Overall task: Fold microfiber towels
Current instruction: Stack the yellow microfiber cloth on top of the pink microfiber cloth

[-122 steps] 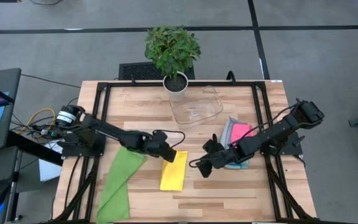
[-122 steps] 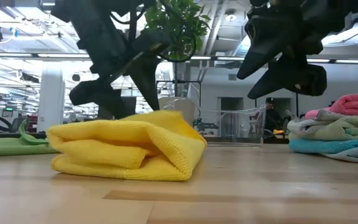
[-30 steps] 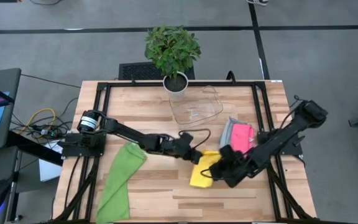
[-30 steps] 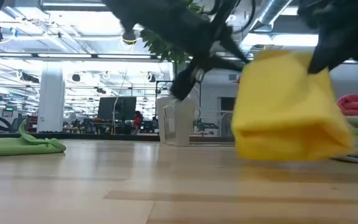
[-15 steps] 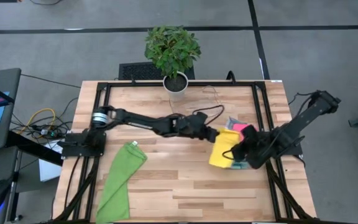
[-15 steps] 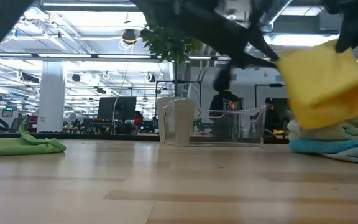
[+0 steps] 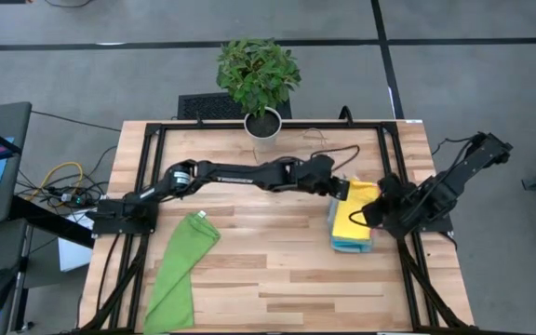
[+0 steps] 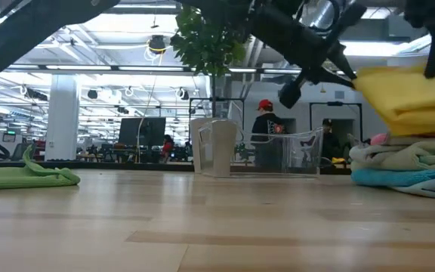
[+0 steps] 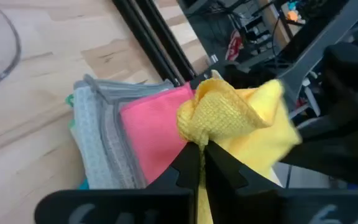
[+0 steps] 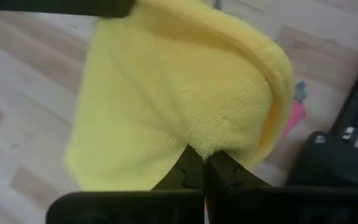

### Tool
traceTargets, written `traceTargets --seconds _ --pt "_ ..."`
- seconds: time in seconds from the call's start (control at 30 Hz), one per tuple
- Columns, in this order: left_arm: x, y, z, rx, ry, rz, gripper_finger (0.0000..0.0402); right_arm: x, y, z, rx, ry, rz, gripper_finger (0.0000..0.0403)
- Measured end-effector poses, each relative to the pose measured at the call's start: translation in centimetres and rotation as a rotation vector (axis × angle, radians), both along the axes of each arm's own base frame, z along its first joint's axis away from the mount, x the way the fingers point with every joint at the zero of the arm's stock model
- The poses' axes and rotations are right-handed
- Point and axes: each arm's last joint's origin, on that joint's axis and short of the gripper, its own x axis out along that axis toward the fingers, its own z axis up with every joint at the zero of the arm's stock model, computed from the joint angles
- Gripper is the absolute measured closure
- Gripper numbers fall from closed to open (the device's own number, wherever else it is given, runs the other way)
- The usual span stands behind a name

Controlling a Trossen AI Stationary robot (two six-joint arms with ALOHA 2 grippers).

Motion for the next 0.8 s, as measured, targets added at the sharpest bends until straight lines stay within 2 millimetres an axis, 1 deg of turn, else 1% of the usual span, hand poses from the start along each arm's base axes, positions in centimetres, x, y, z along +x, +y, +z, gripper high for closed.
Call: traceTargets --seconds 0.07,0.13,0.23,0.43,0.5,0.63,0.7,0.73,0.8 --pt "-0.1 0.4 0.0 0.001 0.003 0.011 0.0401 -0.1 -0.1 -0.9 -0.022 0.027 0.0 0.039" --pt "0.0 0.5 -0.5 -0.012 0.017 0.017 0.0401 -0.2 -0.1 -1.8 -0.031 0.055 -0.006 0.039" --pt "0.5 0.5 -1.8 -0.023 0.013 0.024 0.0401 -0.4 -0.2 -3.0 -0.032 0.096 -0.025 0.039" --pt "1.6 0.1 -5.0 -0.094 0.005 -0.015 0.04 -0.6 -0.5 -4.0 -0.013 0.146 -0.04 0.0377" --pt "1.7 0.3 -5.7 -0.104 0.0 -0.012 0.0393 -0.6 -0.5 -4.3 -0.015 0.157 -0.039 0.0372" --pt "1.7 1.5 -5.7 -0.114 0.0 -0.014 0.0372 -0.4 -0.4 -4.3 -0.018 0.133 -0.006 0.0362" --pt "1.5 2.4 -5.4 -0.106 0.001 -0.037 0.0359 -0.3 -0.4 -4.3 -0.01 0.121 0.0 0.0352" --pt "1.5 2.8 -5.0 -0.097 -0.002 -0.041 0.0353 -0.3 -0.4 -4.3 -0.012 0.124 -0.003 0.0346" --pt "1.6 3.4 -3.6 -0.087 -0.041 -0.054 0.0341 -0.4 -0.4 -4.3 -0.015 0.128 -0.013 0.033"
